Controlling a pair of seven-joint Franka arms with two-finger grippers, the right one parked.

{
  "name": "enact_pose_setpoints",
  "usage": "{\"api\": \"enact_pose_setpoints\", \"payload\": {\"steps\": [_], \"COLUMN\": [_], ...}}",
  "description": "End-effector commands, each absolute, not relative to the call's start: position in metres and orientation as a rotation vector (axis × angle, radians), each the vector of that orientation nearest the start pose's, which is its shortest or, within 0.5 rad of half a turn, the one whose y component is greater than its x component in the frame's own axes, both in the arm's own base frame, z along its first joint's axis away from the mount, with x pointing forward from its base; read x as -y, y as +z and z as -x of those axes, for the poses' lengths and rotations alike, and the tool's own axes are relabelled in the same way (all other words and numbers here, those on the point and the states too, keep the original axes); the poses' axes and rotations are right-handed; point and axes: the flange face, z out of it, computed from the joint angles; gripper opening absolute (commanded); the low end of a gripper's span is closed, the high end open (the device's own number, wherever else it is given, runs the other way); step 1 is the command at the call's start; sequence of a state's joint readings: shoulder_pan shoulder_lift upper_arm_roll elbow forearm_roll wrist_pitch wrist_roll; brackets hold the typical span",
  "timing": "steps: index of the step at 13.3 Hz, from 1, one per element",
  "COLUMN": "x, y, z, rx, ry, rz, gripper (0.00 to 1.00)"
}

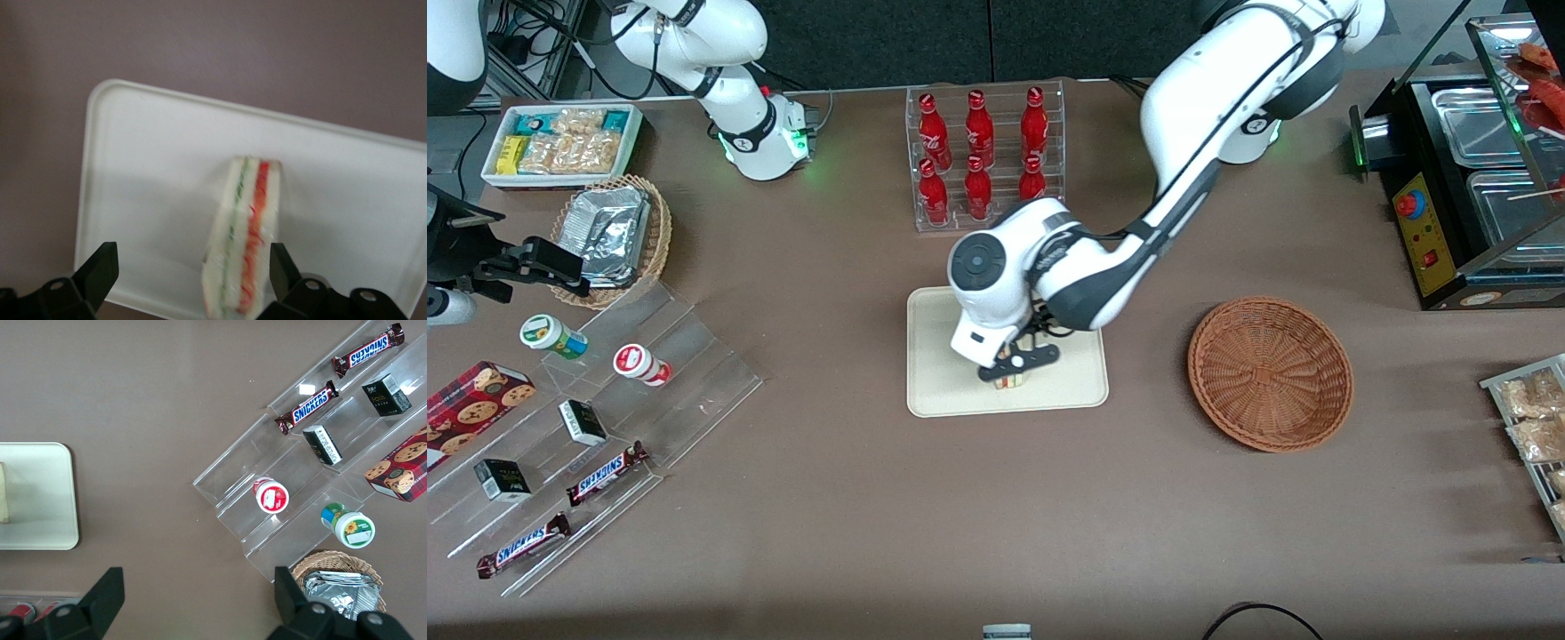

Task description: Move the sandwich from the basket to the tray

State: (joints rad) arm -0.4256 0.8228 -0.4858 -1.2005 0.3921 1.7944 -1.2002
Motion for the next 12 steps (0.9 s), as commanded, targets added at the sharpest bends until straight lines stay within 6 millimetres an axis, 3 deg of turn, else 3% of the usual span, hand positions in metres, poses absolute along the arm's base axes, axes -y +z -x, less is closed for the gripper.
{"api": "enact_pose_setpoints", "payload": {"steps": [1,4,12], "x": [0.451,0.406,0.291], "y": [0.319,0.333,0.374], "z": [-0.563,-0.591,-0.615], "rx": [0.507,0.603,0.527], "ry": [0.074,0.070,0.231], "rz": [2.933,2.920,2.995], "gripper": [1.00,1.00,1.00]}}
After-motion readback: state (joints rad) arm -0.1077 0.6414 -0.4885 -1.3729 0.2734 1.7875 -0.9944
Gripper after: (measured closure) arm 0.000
